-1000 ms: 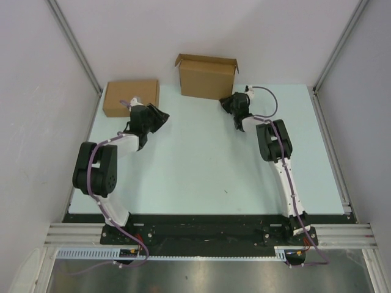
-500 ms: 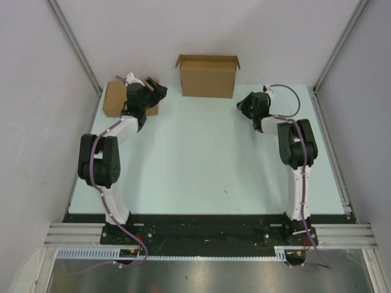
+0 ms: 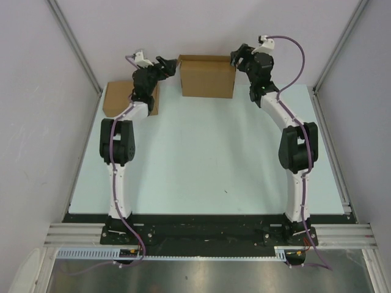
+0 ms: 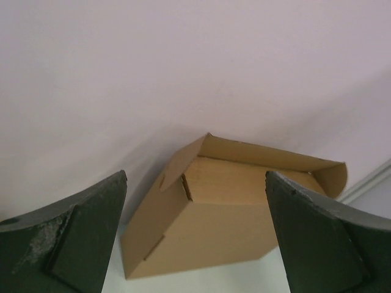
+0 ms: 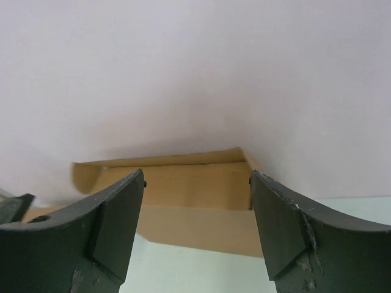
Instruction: Fold the paper box
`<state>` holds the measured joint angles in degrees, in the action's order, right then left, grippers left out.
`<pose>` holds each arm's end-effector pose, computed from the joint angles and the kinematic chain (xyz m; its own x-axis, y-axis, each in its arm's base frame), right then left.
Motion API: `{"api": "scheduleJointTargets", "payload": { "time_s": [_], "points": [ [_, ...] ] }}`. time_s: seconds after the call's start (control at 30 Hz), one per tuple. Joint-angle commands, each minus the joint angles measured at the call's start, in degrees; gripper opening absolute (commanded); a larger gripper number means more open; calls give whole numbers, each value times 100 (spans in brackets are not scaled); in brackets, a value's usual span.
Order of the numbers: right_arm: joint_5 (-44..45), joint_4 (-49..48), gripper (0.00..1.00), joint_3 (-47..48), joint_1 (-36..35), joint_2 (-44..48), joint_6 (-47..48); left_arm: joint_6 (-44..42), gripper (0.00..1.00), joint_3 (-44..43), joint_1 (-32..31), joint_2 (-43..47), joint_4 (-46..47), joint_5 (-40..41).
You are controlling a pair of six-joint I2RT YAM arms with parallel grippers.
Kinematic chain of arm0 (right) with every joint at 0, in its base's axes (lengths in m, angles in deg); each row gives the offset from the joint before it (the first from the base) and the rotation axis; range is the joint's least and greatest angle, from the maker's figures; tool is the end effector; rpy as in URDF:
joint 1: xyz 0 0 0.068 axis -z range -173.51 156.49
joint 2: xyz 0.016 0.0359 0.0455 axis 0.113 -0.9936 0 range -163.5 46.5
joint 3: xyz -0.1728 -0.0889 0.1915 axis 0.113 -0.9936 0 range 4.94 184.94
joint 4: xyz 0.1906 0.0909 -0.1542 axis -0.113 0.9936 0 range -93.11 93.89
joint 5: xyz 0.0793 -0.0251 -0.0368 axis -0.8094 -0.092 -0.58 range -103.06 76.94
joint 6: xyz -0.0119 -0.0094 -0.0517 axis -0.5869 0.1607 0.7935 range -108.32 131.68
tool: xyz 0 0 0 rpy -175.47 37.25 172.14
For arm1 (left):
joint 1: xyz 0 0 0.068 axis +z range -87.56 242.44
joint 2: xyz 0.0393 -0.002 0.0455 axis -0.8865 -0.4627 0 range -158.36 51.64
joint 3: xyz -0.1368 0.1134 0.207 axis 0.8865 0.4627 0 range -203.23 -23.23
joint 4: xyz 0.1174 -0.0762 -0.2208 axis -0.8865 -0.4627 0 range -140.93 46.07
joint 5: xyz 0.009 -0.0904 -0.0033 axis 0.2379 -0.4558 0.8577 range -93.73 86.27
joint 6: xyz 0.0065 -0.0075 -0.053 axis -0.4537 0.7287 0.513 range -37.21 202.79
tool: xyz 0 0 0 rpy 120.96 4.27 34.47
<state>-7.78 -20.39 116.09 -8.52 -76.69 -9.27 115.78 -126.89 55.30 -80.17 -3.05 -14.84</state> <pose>0.5085 0.1329 0.3521 0.0219 0.3745 -0.9270 -0.1896 0.9119 0.3640 0.5414 -0.0747 0.2716 0.0154 -0.5404 -0.8413 0.3778 0.7821 -0.4955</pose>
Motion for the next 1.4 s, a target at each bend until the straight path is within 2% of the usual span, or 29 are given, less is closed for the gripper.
{"api": "scheduleJointTargets", "payload": {
  "time_s": [0.0, 0.07, 0.3, 0.47, 0.5, 0.53, 0.57, 0.6, 0.73, 0.8, 0.9, 0.93, 1.0, 1.03, 1.07, 1.1, 1.13, 1.2, 1.23, 1.27, 1.37],
  "points": [
    [-211, 523, 75, 783, 252, -810, 267, -469, 100, -971, 72, -406, 175, -216],
    [-325, 690, 74, 1213, 296, -1100, 311, -382, 100, -1103, 116, -503, 279, -224],
    [-291, 726, 73, 1716, 288, -1567, 372, -258, 100, -1455, 151, -925, 341, -145],
    [-256, 472, 73, 1524, 305, -1611, 250, -92, 100, -1413, 151, -1005, 420, 65],
    [-247, 332, 73, 1349, 340, -1454, 67, 100, 100, -1316, 151, -979, 516, 92],
    [-290, 69, 73, 625, 375, -1314, -31, 241, 100, -1193, 151, -961, 787, 188],
    [-282, -586, 73, 261, 402, -1164, -110, 364, 100, -957, 160, -926, 920, 232],
    [-299, -827, 73, -82, 428, -902, -224, 514, 100, -876, 169, -873, 1008, 267],
    [-151, -1294, 75, -1155, 507, -339, -531, 568, 100, -394, 177, -496, 1036, 452],
    [-27, -1847, 74, -2060, 586, -92, -856, 620, 100, 195, 177, -111, 1088, 724],
    [-18, -2043, 68, -2467, 823, -63, -1735, 795, 100, 680, 169, 216, 616, 988],
    [-236, -1999, 60, -2423, 954, -151, -1972, 875, 100, 680, 177, 226, 205, 988],
    [-465, -2042, 47, -2249, 1078, -520, -2737, 1338, 100, 575, 221, 60, 8, 622],
    [-640, -2060, 32, -2151, 1122, -652, -2913, 1620, 100, 531, 248, -46, 68, 489],
    [-703, -2052, 27, -2029, 1201, -923, -3263, 1936, 93, 391, 291, -177, 208, 305],
    [-747, -2034, 22, -1827, 1219, -1047, -3362, 2539, 81, 251, 309, -527, 566, -2],
    [-808, -2025, 16, -1686, 1245, -1179, -3459, 2780, 51, 84, 309, -713, 666, -127],
    [-818, -2069, 11, -1492, 1272, -1503, -3678, 3263, 23, -539, 301, -1134, 283, -163],
    [-827, -2156, 8, -1291, 1281, -1601, -3749, 3301, 5, -742, 292, -1250, 149, -93],
    [-818, -2140, 7, -1176, 1289, -1698, -3845, 3327, 0, -1074, 257, -1416, 0, -40],
    [-958, -1973, 6, -404, 1316, -2198, -4188, 3415, 0, -1611, 204, -1732, -449, 241]
  ]
}}
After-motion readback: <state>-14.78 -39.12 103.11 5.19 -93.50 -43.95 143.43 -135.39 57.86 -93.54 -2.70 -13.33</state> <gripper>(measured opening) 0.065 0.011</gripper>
